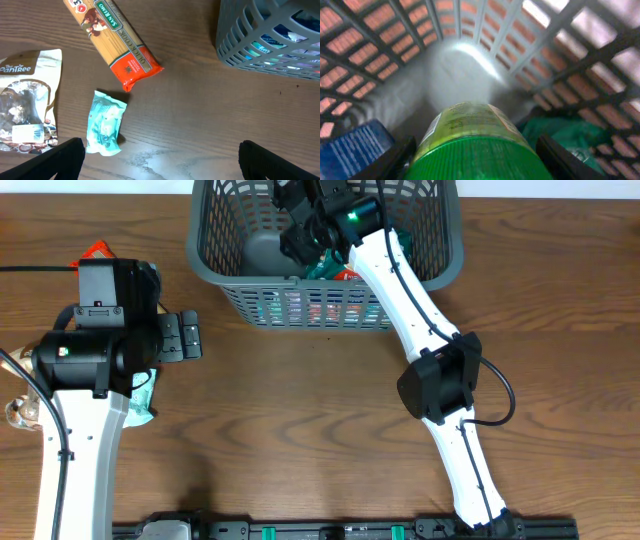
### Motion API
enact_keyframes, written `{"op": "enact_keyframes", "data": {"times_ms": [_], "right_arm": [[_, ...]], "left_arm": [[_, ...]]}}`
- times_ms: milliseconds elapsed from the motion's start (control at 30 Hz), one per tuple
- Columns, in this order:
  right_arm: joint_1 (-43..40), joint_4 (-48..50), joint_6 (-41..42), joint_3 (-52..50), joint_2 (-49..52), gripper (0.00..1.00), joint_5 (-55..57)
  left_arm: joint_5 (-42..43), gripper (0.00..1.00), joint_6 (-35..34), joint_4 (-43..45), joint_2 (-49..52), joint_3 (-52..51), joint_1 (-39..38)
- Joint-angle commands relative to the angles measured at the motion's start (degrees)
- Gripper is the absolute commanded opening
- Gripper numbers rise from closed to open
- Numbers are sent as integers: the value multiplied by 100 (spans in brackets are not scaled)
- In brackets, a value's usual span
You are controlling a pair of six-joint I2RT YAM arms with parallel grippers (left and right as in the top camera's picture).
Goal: Pack container
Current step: 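Carry the jar with the right gripper and lower it into the basket, then release the jar and retract the right arm to the side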
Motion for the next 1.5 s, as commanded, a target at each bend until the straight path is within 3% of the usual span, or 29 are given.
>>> {"op": "enact_keyframes", "data": {"times_ms": [0, 300, 500, 533, 667, 800, 967, 1100, 1467], "right_arm": [[-68, -17, -11, -11, -28, 72, 39], [-79, -50, -11, -9, -28, 77, 39], [-118, -319, -9, 94, -334, 90, -4], [-138, -400, -11, 120, -444, 99, 9], [-348, -756, 221, 175, -1187, 99, 157], [-876, -1008, 656, 175, -2194, 99, 170], [-1884, -1502, 1222, 175, -3174, 99, 168], [-2824, -2175, 1388, 175, -3536, 99, 162], [-4221, -3425, 1499, 160, -3416, 99, 164]], "left_arm": [[-44, 99, 98, -13, 33, 63, 15], [-44, 99, 98, -11, 31, 63, 15], [-44, 99, 98, -11, 31, 63, 15], [-44, 99, 98, -11, 31, 63, 15], [-46, 99, 101, -13, 31, 63, 15], [-142, 99, -101, 33, -48, 85, 20], [-870, 99, -1307, -44, -74, 437, 109], [-942, 99, -2009, -52, 197, 1019, 487], [-575, 98, -2223, -203, 2330, 3388, 1340]]}}
